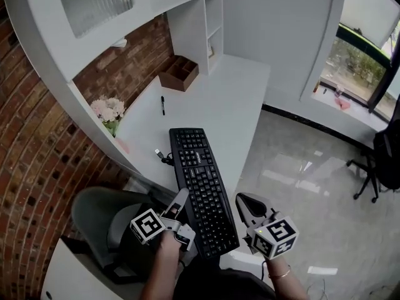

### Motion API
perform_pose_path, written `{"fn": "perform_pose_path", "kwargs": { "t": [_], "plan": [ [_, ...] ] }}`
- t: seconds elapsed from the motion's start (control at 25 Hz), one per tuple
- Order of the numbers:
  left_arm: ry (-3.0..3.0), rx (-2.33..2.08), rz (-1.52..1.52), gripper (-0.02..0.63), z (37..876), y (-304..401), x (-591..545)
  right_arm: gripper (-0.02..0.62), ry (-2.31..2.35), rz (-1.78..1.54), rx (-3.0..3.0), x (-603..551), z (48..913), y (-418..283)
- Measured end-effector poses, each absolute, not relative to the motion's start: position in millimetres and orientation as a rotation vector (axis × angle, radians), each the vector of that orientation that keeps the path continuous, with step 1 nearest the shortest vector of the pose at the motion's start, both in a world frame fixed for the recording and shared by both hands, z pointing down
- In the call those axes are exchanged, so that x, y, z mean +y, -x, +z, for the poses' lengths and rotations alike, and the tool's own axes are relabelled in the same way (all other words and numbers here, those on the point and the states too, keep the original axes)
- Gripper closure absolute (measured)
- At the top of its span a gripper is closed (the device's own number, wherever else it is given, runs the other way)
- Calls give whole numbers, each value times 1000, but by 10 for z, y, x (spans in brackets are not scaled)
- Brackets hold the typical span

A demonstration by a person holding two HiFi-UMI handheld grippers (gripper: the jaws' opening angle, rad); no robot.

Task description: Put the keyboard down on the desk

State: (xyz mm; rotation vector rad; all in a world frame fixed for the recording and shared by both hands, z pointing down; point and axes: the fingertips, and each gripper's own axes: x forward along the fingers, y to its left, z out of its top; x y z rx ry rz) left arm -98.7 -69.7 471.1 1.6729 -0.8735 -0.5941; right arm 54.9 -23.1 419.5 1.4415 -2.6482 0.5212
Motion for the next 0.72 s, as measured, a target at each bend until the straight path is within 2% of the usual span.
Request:
{"fn": "perform_pose_path", "kwargs": {
  "t": [0.72],
  "plan": [
    [-1658, -855, -564, 492, 4901, 1113, -1831, 591, -1464, 512, -2537, -1239, 4360, -340]
  ]
}}
